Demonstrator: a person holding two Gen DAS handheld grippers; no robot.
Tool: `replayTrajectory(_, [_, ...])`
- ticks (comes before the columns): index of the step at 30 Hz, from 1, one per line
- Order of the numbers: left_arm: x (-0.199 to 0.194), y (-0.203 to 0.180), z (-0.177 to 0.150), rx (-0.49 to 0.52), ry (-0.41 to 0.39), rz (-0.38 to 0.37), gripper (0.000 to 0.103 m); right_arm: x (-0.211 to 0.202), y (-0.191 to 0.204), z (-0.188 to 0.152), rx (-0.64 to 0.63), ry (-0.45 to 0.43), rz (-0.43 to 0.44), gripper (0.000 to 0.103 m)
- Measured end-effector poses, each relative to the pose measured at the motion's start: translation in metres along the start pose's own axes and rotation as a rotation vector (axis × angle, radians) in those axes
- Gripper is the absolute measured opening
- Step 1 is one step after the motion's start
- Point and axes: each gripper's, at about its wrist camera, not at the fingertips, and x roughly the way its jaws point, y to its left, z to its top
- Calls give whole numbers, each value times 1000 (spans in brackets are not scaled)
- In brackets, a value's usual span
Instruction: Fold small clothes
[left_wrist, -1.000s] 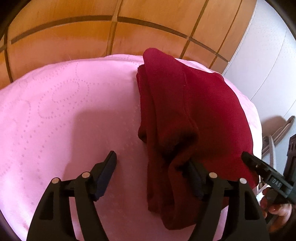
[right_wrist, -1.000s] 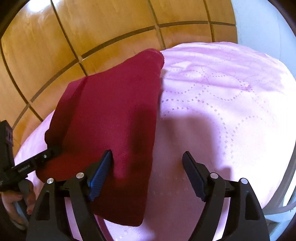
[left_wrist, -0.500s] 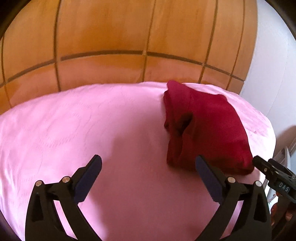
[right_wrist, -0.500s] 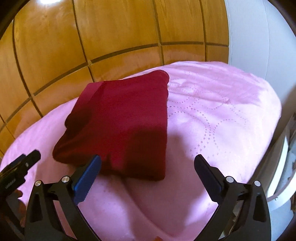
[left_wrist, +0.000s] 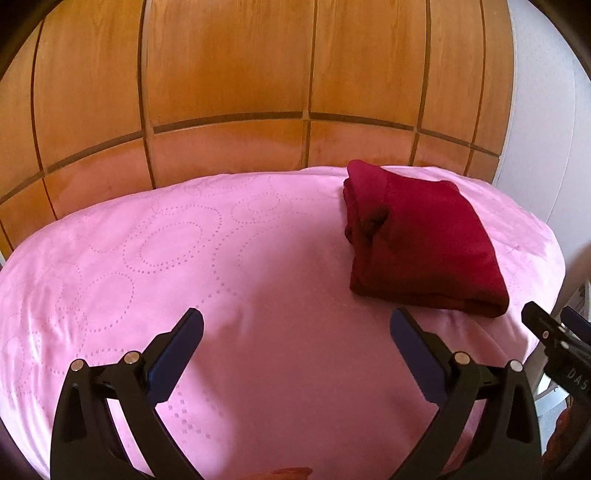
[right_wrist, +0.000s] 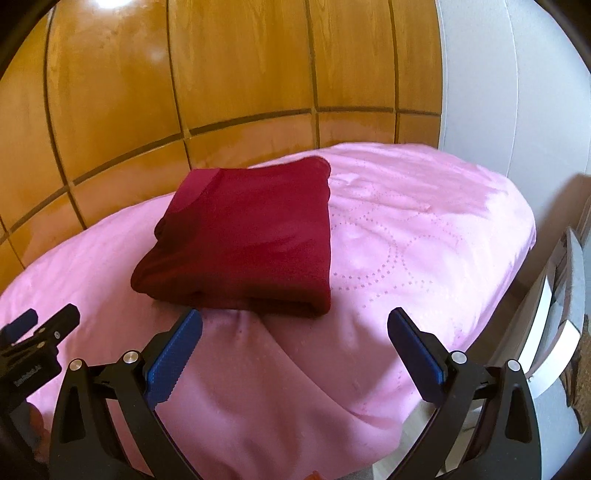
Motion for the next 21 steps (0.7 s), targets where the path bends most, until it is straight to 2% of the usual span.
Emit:
replayTrajectory(2, [-3, -2, -1, 1, -6, -4, 101, -1, -1, 2, -9, -7, -28, 99])
replayTrajectory(7, [-12, -5, -1, -5, -33, -12, 101, -11, -6, 7, 15, -34, -22, 99])
replayTrajectory(21, [-11, -3, -4, -19, -9, -8, 101, -14, 3, 8, -19, -42, 10, 99])
